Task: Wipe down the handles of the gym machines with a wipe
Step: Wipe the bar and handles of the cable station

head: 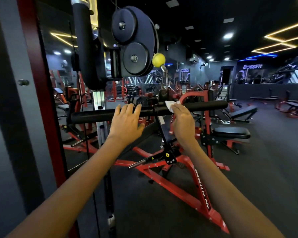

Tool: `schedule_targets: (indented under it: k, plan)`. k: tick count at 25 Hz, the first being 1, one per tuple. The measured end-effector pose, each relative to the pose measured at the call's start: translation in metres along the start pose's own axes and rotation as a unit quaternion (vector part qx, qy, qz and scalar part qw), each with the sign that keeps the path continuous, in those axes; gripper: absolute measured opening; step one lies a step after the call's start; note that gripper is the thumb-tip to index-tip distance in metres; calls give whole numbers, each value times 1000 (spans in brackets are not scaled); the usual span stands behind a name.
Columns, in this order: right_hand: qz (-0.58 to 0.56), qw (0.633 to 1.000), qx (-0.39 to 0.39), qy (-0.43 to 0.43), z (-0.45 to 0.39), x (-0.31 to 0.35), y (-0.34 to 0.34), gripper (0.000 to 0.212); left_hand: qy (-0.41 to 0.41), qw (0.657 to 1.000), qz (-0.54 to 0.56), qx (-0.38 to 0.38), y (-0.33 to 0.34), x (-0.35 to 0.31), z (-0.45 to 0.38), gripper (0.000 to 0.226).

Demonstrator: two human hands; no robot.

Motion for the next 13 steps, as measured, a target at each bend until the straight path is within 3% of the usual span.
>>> schedule_targets:
  k: [4, 8, 11, 13]
  plan:
    - [28, 991, 18, -129, 10, 21, 10, 42, 19, 999, 27, 1, 9, -19, -20, 68]
    - [5, 1000, -9, -24, -8, -18, 0, 46, 41, 998, 46, -1, 17, -37, -35, 68]
    - [16, 988, -6, -155, 1, 4, 8, 41, 15, 997, 79, -5, 19, -43, -54, 61]
    - [4, 986, -15, -168, -5, -19, 1, 43, -31, 992, 122, -25, 17, -47, -69, 52]
Point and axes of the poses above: each hand's wrist, its own z-axis away from the middle knuckle, its own y-axis out of the palm, x = y × z, the point moved 8 cm from there along -z, towards the middle knuckle, and after that the axes turned 4 degrees about y, right-handed, at the moved point
